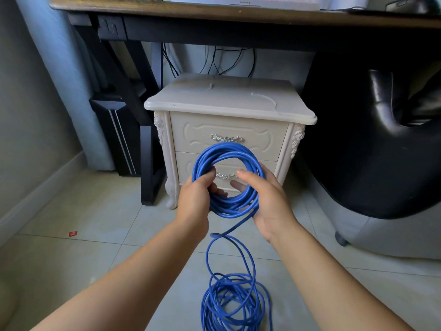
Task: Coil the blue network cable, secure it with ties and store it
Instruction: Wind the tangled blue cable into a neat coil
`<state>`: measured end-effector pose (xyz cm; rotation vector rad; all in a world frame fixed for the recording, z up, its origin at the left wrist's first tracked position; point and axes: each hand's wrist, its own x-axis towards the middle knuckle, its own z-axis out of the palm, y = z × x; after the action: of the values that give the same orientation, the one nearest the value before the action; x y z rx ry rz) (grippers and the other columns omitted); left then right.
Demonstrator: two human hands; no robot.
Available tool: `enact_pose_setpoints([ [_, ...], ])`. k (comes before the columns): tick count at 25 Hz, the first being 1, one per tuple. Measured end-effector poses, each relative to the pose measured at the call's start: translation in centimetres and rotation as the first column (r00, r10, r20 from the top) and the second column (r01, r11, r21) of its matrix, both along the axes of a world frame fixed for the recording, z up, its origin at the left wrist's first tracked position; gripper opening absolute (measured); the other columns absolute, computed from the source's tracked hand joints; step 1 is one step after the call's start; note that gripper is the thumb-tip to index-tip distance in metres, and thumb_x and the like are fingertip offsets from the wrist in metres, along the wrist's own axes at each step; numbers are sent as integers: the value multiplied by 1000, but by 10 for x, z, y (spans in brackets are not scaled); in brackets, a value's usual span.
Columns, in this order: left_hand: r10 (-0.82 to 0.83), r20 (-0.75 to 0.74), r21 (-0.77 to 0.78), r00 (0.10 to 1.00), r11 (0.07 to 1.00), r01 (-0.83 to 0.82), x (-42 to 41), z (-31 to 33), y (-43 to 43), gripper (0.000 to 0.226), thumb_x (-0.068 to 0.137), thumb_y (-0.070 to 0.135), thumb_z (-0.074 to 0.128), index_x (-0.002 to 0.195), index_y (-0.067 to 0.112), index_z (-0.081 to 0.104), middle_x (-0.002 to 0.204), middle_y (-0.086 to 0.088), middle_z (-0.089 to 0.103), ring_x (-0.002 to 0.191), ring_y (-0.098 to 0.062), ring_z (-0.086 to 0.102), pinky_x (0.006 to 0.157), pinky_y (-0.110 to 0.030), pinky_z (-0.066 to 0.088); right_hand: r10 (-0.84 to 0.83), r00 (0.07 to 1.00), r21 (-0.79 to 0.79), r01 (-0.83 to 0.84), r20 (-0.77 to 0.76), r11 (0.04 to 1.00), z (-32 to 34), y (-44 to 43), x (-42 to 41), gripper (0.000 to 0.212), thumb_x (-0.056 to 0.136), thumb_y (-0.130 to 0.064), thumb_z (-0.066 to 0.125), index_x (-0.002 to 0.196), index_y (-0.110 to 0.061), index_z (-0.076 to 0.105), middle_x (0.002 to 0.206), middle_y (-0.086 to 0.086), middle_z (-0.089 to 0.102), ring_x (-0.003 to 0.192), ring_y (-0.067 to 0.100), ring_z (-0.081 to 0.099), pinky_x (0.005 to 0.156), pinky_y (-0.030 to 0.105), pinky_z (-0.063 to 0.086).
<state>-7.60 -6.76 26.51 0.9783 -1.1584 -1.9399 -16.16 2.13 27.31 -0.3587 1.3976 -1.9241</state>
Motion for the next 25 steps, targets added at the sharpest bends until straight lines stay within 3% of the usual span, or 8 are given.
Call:
enact_pose_setpoints([
  [4,-190,225,-93,956,972,216,8,-1,-7,16,89,31,68,93,16,68,82,-4,72,82,-21,65,86,-39,51,-70,994,110,80,-89,991,2,5,-4,14,85,-5,69,94,-13,61,72,2,54,56,14,55,65,39,58],
  [8,-218,280,-319,935,897,305,15,-1,-19,59,80,21,77,133,30,53,122,0,65,108,-11,64,97,-32,50,-21,889,236,144,-457,961,3,8,-10,24,80,1,64,89,-20,60,76,-1,57,62,16,56,69,37,58],
  [11,-87,473,-719,877,538,441,22,-2,-21,86,74,11,75,144,41,36,134,13,47,124,0,43,95,-5,31,227,601,413,191,-767,891,4,10,-7,31,73,-3,64,82,-30,54,74,-5,60,69,19,56,64,31,47],
  [13,-57,526,-803,849,295,517,22,-4,-14,85,74,7,69,146,37,35,136,12,44,122,-2,42,93,-1,28,353,480,468,141,-803,872,5,11,-3,30,72,-6,64,89,-30,56,78,-7,62,74,19,56,67,32,46],
  [14,-67,529,-808,846,265,526,21,-4,-11,83,74,5,66,146,34,37,133,11,47,117,-2,45,91,-2,32,396,422,482,118,-816,868,6,11,1,32,72,-7,64,94,-29,58,83,-7,62,78,18,55,69,32,45],
  [17,-49,514,-788,856,366,495,19,-1,-6,59,77,2,56,129,31,55,106,13,65,92,-4,58,77,-12,44,405,325,463,123,-854,878,9,11,7,35,75,-10,63,103,-30,60,94,-8,64,85,16,54,73,30,44],
  [20,8,499,-773,866,456,441,18,4,-4,22,78,2,55,89,21,59,72,8,62,70,-16,54,63,-32,43,319,493,412,89,-809,907,14,12,8,37,73,-13,66,103,-32,53,90,-10,62,81,16,57,73,30,48],
  [25,-44,419,-645,907,688,332,12,5,-2,17,79,0,56,82,17,58,62,7,57,58,-11,47,55,-23,42,295,720,359,-69,-628,931,17,16,3,51,75,-27,78,119,-39,54,117,-14,59,105,-2,57,92,22,47],
])
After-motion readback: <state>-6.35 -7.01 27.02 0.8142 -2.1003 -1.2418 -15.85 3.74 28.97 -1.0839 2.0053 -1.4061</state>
